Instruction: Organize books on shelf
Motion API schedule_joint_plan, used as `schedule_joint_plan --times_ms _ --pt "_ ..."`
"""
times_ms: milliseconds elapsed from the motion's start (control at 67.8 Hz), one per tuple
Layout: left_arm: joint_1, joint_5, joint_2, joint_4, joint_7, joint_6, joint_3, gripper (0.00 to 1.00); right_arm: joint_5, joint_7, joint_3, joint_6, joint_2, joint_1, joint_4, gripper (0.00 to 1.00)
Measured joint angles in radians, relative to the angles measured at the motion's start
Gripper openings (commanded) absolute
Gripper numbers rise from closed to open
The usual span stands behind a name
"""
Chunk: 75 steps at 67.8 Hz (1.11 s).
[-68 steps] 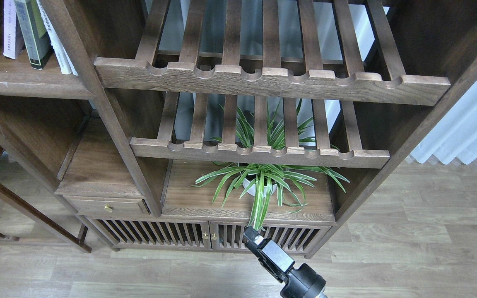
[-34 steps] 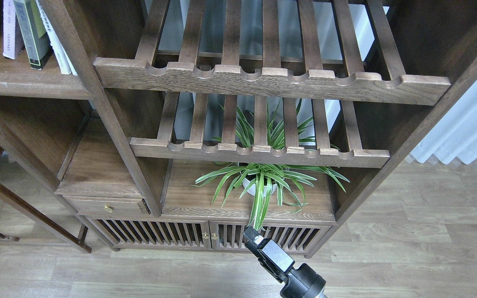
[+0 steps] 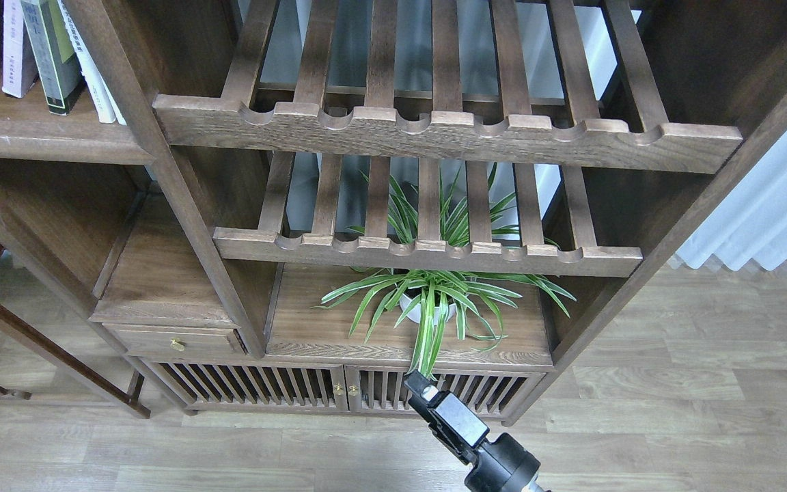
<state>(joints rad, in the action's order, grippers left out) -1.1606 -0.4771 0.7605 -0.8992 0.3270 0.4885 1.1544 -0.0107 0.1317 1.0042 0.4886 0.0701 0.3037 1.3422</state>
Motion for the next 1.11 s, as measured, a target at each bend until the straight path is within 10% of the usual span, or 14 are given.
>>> schedule_joint_plan --times_ms 206,1106 --pt "0.013 0.013 -0.028 0.016 -0.009 0.0 -0.003 0.5 0.0 0.0 -0.001 0.0 -0.001 -0.001 0.0 1.0" --pt "0.384 0.489 0.115 -0.159 -0.021 0.0 0.113 0.51 0.002 -0.006 0.039 0.0 -0.06 -0.014 0.0 1.0"
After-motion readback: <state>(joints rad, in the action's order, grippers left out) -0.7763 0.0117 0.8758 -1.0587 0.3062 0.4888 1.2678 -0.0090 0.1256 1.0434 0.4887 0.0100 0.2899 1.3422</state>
